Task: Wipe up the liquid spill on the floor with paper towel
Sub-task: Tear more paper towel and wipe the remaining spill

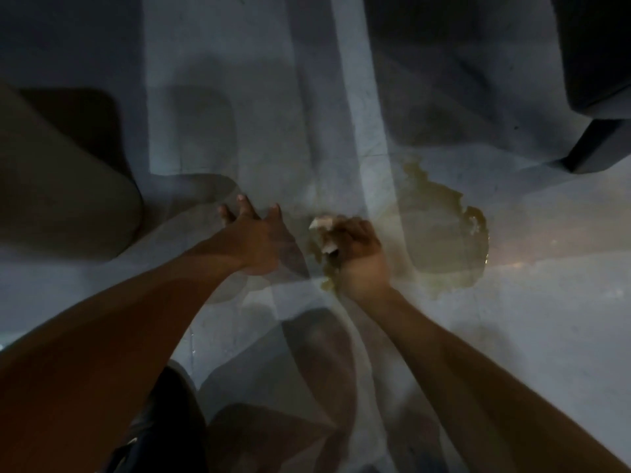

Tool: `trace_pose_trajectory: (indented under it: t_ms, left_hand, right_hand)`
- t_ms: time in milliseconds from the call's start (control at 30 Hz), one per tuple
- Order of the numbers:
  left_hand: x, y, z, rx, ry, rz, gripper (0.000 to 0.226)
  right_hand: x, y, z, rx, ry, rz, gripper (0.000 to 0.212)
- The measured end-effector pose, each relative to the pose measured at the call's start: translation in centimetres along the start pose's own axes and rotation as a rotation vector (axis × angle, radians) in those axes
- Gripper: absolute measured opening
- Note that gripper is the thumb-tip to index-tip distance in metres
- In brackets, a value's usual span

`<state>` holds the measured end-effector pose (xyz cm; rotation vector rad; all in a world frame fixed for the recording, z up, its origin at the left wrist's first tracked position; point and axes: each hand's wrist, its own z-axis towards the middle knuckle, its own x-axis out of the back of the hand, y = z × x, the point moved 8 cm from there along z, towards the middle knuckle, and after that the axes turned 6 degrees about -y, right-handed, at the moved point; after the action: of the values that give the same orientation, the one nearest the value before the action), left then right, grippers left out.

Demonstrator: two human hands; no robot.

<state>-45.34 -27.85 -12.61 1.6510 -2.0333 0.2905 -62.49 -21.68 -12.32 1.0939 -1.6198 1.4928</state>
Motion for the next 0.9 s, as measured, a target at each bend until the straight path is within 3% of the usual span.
trace_pose_trajectory:
  t_ms: [100,167,200,333,433,500,600,733,833,900]
  left_hand:
    - [-0.1,-0.1,0.1,0.007,-0.036,-0.017,0.091]
    - [-0.4,0.0,0.4,0.004,-0.033,-0.028,0.09]
    - [-0.5,-0.2,0.5,0.012,-0.022,-0.047,0.09]
    - [-0.2,-0.1,0.1,0.022,-0.005,-0.082,0.089]
    - [0.1,0.5,-0.1,0.04,0.021,-0.095,0.084]
    - [-0.2,0.2,0.4,0.045,0.018,-0.103,0.084]
    - [-0.4,0.1,0.4,0.053,0.01,-0.089,0.086]
    - [0.0,0.8,-0.5,0.02,0.03,-0.026,0.087]
    - [-0.4,0.3,0.0,0.01,0.018,-0.035,0.094]
    - [-0.3,0.2,-0.1,0.032,0.015,-0.03,0.093]
  right_hand:
    - [-0.6,-0.4,-0.5,-0.002,-0.077,0.132,0.037]
    - [1.4,0.4,-0.5,-0.135,0.067,0.322,0.012]
    - [2.4,1.1,-0.4,-0.174,0.128,0.381,0.012]
    - [6.9,4.3,2.1,-0.115,0.223,0.023,0.038]
    - [6.6,8.5,4.4,-0.361,0.085,-0.04,0.039]
    - [4.9,8.1,4.3,-0.421,0.003,-0.002,0.036]
    - [2.2,4.0,2.2,-0.347,0.0,0.069,0.026]
    - [-0.9,-0.5,0.1,-0.154,-0.014,0.133,0.044]
    - [2.6,0.6,-0.6,-0.351,0.177,0.504,0.012]
    - [5.5,2.6,-0.8,-0.398,0.258,0.473,0.006]
